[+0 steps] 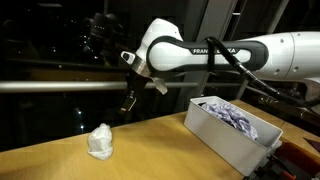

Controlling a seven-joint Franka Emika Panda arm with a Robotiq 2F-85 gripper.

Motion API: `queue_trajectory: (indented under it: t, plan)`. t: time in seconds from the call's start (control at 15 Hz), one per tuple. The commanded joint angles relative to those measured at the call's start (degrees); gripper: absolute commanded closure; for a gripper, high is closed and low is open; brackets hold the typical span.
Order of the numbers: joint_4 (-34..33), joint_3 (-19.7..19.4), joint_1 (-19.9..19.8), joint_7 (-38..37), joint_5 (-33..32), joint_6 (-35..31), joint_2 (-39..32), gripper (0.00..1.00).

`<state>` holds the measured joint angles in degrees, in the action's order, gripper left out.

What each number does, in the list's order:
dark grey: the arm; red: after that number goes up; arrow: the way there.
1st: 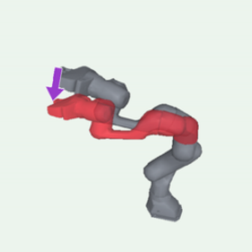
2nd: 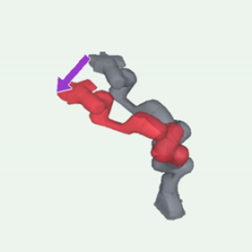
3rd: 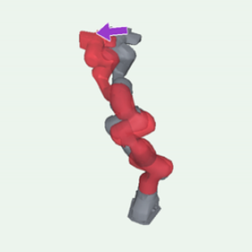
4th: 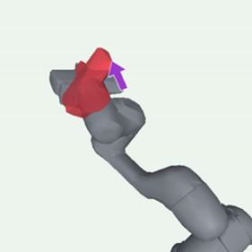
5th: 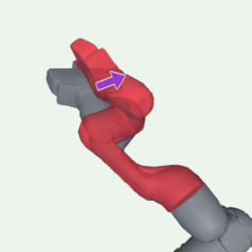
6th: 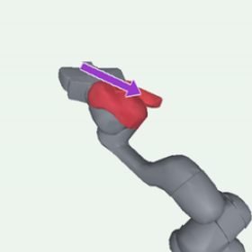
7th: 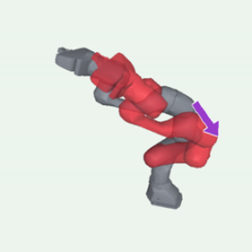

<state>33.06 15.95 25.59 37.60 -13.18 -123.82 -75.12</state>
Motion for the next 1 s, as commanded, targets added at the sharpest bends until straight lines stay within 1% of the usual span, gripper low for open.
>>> queue_trajectory:
  t: [0.0,0.07,0.13,0.4,0.6,0.93]
  plan:
    - [-1.11,2.13,-0.61,0.82,2.10,3.33,0.44,0.01]
    - [-1.45,2.48,-0.63,1.09,2.32,3.46,0.01,0.00]
    - [-5.06,0.40,0.72,2.22,5.16,4.82,-2.02,0.00]
    - [-6.94,0.60,1.27,4.04,8.57,6.39,-4.42,0.00]
    - [-8.44,0.45,2.30,5.35,9.77,6.61,-6.26,0.00]
    - [-10.55,-0.10,5.15,6.52,10.00,6.02,-8.64,0.00]
